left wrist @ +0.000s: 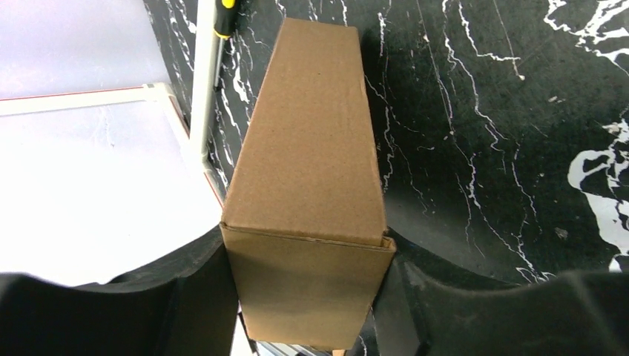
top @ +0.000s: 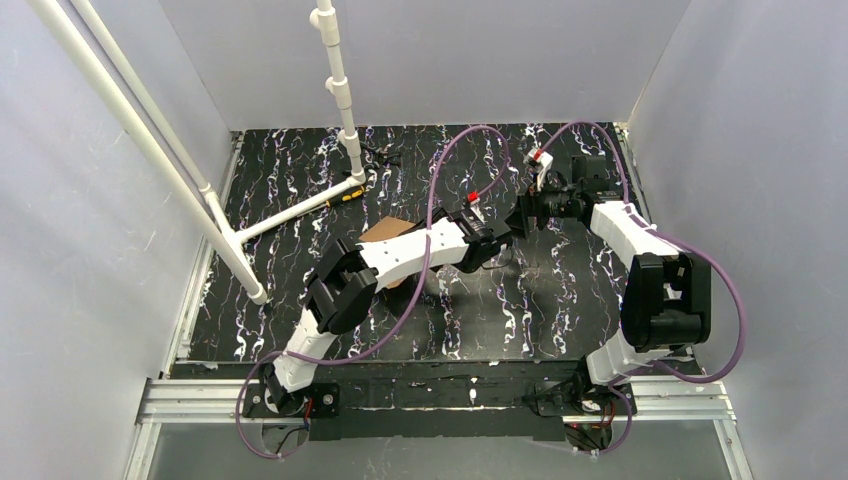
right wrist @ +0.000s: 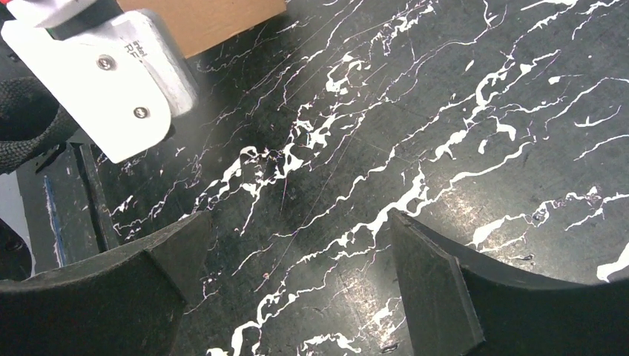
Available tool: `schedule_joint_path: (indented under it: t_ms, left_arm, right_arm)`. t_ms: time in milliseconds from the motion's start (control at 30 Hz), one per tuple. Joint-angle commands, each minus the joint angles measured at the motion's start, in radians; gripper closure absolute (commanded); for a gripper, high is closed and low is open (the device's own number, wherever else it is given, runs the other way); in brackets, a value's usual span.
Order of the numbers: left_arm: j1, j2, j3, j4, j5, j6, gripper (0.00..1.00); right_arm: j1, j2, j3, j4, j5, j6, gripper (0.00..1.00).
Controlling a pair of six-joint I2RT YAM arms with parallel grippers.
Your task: Fold the paper box
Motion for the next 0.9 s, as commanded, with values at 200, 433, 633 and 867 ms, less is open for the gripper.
schedule_joint_path:
  t_ms: [200, 433, 633, 867]
  left_arm:
    - [-0.008, -0.028, 0.003, 0.039, 0.196, -0.103, 0.27]
    - [-0.011, -0.124, -0.011, 0.092, 0.388, -0.076, 0.13]
    - [-0.010, -0.245, -0.115, 0.177, 0.552, -0.060, 0.06]
    - [-0.002, -0.368, -0.227, 0.212, 0.539, -0.131, 0.07]
  right_arm:
    - [-0.011, 0.015, 0.004, -0.017, -0.006, -0.024, 0.02]
    - [-0.014, 0.015, 0.004, -0.020, -0.011, -0.025, 0.02]
    - [-0.014, 0.017, 0.008, -0.028, -0.009, -0.030, 0.02]
    - [-0.015, 0.017, 0.006, -0.033, -0.004, -0.033, 0.02]
